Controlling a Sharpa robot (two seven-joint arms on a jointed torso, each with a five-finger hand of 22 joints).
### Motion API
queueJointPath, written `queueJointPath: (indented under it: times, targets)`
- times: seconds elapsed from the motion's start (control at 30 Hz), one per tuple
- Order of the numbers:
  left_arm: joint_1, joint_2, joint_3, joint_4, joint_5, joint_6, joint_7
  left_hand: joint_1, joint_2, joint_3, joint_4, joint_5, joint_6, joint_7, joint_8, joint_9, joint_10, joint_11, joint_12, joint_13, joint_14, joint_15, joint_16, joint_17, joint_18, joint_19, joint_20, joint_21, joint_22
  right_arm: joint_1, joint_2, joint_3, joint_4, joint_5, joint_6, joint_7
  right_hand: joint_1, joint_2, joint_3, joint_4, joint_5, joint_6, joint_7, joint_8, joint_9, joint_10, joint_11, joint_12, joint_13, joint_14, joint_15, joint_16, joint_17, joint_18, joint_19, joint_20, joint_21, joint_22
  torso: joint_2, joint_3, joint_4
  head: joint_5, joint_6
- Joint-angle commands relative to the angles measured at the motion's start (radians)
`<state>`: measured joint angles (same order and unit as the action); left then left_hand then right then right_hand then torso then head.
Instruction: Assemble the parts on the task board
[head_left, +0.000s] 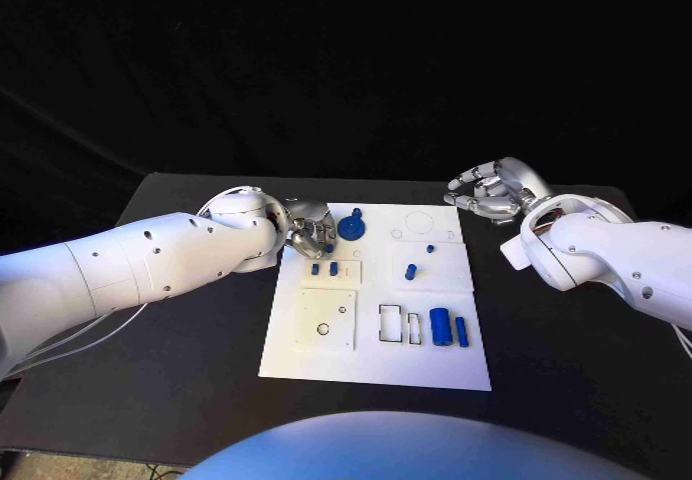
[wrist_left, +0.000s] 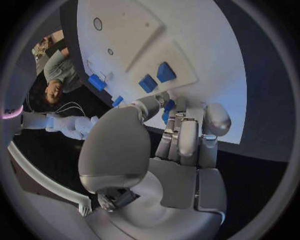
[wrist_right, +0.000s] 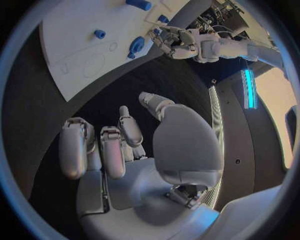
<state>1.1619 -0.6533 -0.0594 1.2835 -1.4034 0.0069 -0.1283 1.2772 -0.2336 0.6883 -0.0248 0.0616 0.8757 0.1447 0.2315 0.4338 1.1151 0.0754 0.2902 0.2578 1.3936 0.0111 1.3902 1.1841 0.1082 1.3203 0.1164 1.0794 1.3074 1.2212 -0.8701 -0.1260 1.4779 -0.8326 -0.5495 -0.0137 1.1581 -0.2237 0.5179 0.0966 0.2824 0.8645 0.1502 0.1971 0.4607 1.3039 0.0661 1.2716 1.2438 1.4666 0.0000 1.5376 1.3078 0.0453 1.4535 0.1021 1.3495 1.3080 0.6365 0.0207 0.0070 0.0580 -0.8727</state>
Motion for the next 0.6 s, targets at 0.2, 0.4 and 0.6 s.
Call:
queueJointPath:
  times: [0.2,0.4,0.6]
  targets:
    - [0.000,-0.004,0.001,0.005,0.010,-0.001,-0.004,-0.012,0.000,-0.005,0.003,0.005,-0.002,-0.004,-0.006,-0.001,-0.012,0.007,-0.010,0.001,-0.014,0.005,-0.005,-0.008,-0.010,-0.011,0.003,-0.017,0.131,0.000,0.000,0.000,-0.001,-0.005,0.009,0.002,-0.010,-0.004,0.006,0.001,0.004,-0.007,-0.003,0.006,0.001,-0.002,-0.002,-0.006,-0.003,0.083,-0.006,-0.005,0.189,0.009,-0.008,0.000,-0.003,0.167,0.000,0.0000,0.0007,0.000,0.000]
    - [0.000,-0.010,0.002,0.009,0.021,-0.022,0.006,-0.012,-0.007,-0.019,0.000,0.002,-0.006,-0.019,-0.010,-0.003,-0.121,0.036,-0.008,0.016,-0.114,0.032,-0.048,-0.128,0.007,-0.087,0.025,-0.118,0.106,0.000,0.000,0.000,-0.003,-0.005,0.008,0.002,-0.010,-0.004,0.006,0.001,0.004,-0.007,-0.003,0.006,0.001,-0.002,-0.002,-0.006,-0.003,0.083,-0.006,-0.005,0.189,0.009,-0.008,0.000,-0.003,0.167,0.000,-0.0006,0.0015,0.001,0.000]
    - [-0.001,-0.013,0.002,0.012,0.026,-0.025,0.009,-0.008,-0.004,-0.023,-0.002,0.002,-0.005,-0.025,-0.010,-0.003,-0.149,0.039,0.008,0.026,-0.125,0.035,-0.043,-0.138,0.009,-0.095,0.030,-0.123,0.104,-0.001,0.000,0.000,-0.004,-0.005,0.007,0.002,-0.010,-0.004,0.006,0.001,0.004,-0.007,-0.003,0.006,0.001,-0.002,-0.002,-0.006,-0.003,0.083,-0.006,-0.005,0.189,0.009,-0.008,0.000,-0.003,0.167,0.000,-0.0004,0.0002,0.003,0.000]
